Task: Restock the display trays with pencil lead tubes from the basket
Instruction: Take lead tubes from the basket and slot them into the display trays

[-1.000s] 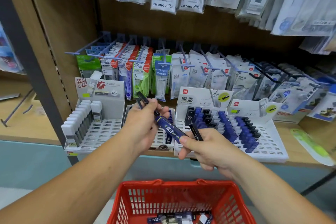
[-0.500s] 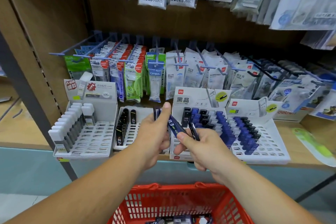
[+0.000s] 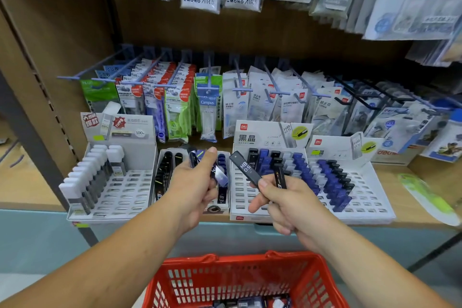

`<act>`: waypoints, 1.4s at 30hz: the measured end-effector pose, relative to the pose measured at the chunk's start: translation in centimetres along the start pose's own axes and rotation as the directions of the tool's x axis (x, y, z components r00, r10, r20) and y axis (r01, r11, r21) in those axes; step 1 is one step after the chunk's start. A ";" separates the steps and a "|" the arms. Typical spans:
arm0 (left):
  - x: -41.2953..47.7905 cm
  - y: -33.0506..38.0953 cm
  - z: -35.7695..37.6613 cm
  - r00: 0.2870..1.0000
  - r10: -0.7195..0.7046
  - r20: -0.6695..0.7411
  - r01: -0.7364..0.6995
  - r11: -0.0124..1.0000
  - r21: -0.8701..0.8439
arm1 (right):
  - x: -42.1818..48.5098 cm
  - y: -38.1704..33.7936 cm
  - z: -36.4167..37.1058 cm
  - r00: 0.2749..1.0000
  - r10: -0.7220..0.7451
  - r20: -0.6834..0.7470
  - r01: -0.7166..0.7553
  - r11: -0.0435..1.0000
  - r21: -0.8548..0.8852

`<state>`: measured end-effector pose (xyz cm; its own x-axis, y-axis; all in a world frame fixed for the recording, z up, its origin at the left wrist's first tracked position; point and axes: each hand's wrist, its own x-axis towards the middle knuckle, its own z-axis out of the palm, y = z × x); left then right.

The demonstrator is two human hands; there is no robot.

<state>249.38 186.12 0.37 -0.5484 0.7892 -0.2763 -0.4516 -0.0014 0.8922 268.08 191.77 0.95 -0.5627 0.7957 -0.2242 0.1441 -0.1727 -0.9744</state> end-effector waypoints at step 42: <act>-0.8 1.0 3.7 0.954 0.284 0.098 -0.299 0.860 0.414 | -0.2 -1.3 -3.3 0.992 0.009 -0.124 -0.022 0.994 -0.108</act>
<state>251.94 187.70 2.83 -0.5826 0.8124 0.0251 0.0668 0.0171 0.9976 270.70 193.77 2.30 -0.4563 0.8599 -0.2289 0.2434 -0.1268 -0.9616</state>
